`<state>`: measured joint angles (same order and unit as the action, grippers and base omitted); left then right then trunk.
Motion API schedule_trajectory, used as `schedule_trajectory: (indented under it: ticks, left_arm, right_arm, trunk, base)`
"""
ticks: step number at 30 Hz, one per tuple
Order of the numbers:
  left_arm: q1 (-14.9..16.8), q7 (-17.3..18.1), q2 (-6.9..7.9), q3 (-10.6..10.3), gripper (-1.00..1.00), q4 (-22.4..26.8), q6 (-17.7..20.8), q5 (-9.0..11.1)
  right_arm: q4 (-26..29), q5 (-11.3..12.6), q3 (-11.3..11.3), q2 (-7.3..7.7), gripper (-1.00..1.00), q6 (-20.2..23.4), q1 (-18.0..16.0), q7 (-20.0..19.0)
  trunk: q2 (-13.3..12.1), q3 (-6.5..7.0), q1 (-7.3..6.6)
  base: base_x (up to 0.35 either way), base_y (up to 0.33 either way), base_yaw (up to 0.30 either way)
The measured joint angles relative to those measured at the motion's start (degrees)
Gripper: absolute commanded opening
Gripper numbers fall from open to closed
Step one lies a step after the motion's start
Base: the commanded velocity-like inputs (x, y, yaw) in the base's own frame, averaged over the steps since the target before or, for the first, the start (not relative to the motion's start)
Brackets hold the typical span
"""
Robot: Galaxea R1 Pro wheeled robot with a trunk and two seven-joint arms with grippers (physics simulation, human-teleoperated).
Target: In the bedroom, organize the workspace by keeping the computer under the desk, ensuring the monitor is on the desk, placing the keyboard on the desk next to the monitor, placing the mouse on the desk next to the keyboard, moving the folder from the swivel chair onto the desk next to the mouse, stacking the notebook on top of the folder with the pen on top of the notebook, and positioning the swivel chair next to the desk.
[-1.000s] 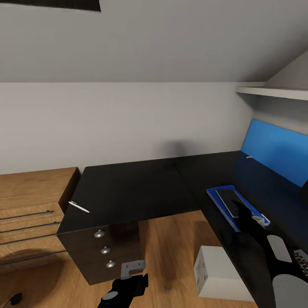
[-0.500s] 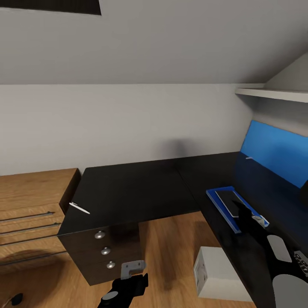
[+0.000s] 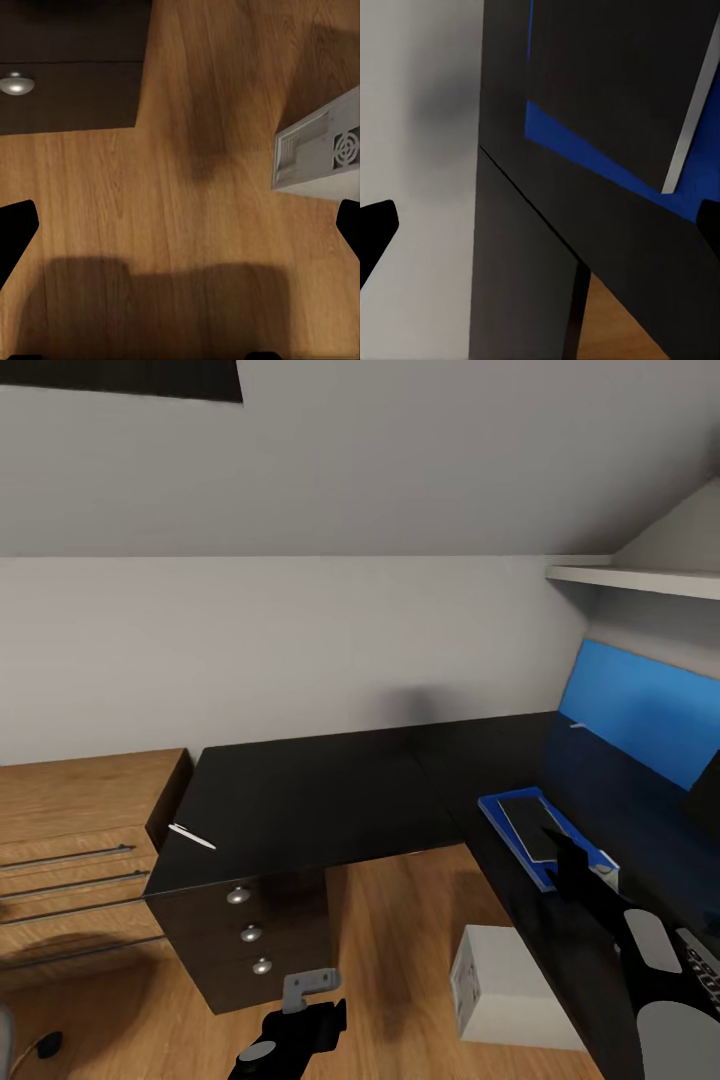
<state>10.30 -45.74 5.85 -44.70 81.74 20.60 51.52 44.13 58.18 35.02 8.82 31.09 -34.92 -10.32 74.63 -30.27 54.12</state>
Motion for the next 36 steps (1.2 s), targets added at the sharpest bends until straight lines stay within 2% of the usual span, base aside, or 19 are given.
schedule_trajectory:
  ticks: [8, 13, 20, 25, 27, 30, 32, 33, 35, 36]
  left_arm:
    - [0.01, 0.08, 0.07, 0.0, 1.0, 0.0, 0.0, 0.01]
    - [0.0, 0.04, 0.02, 0.02, 1.0, -0.03, 0.0, 0.17]
    - [0.0, -0.05, 0.0, 0.16, 1.0, -0.23, 0.14, 0.32]
    - [0.0, -0.08, 0.0, 0.25, 1.0, -0.26, 0.17, 0.33]
    - [0.0, -0.14, 0.0, 0.28, 1.0, -0.26, 0.17, 0.34]
    - [0.0, -0.15, 0.0, 0.29, 1.0, -0.28, 0.17, 0.34]
    - [0.0, -0.19, 0.0, 0.28, 1.0, -0.31, 0.17, 0.34]
    - [0.0, -0.2, 0.0, 0.27, 1.0, -0.47, 0.17, 0.34]
    - [0.0, -0.19, 0.0, 0.24, 1.0, -0.78, 0.17, 0.32]
    - [0.0, -0.18, -0.01, 0.2, 1.0, -1.2, 0.17, 0.3]
  right_arm:
    - [0.11, 0.06, 0.0, -0.02, 1.0, 0.0, 0.0, -0.11]
    - [2.25, 0.0, 0.01, -0.31, 1.0, 0.02, 0.01, -0.08]
    - [8.77, -0.35, 0.04, -2.17, 1.0, 0.03, 2.16, 0.01]
    - [15.29, -1.58, -0.03, -4.83, 1.0, 0.0, 4.49, 1.01]
    - [18.68, -5.06, -0.18, -6.5, 1.0, 0.01, 5.36, 3.57]
    - [20.87, -10.05, -0.69, -7.62, 1.0, 0.03, 5.66, 6.79]
    - [22.13, -14.56, -1.64, -8.11, 1.0, 0.07, 5.77, 9.17]
    - [23.31, -19.51, -3.16, -8.44, 1.0, 0.12, 5.83, 11.33]
    - [24.53, -24.41, -5.24, -8.7, 1.0, 0.18, 5.87, 13.4]
    - [26.55, -31.0, -8.92, -9.08, 1.0, 0.07, 5.92, 16.65]
  trunk:
    - [0.0, 0.0, 0.0]
    - [-1.99, 0.89, -1.09]
    - [-4.8, 2.15, -2.63]
    - [-6.81, 3.05, -3.73]
    - [-7.61, 3.41, -4.17]
    - [-8.81, 3.95, -4.83]
    - [-9.62, 4.31, -5.27]
    - [-10.02, 4.49, -5.49]
    - [-10.82, 4.85, -5.93]
    - [-11.22, 5.03, -6.15]
  base:
    - [-0.003, 0.0, 0.0]
    - [0.0, 0.0, 0.0]
    - [0.0, 0.0, 0.0]
    - [0.0, 0.0, 0.0]
    - [0.0, 0.0, 0.0]
    - [0.0, 0.0, 0.0]
    - [0.0, 0.0, 0.0]
    - [0.0, 0.0, 0.0]
    - [0.0, 0.0, 0.0]
    - [0.0, 0.0, 0.0]
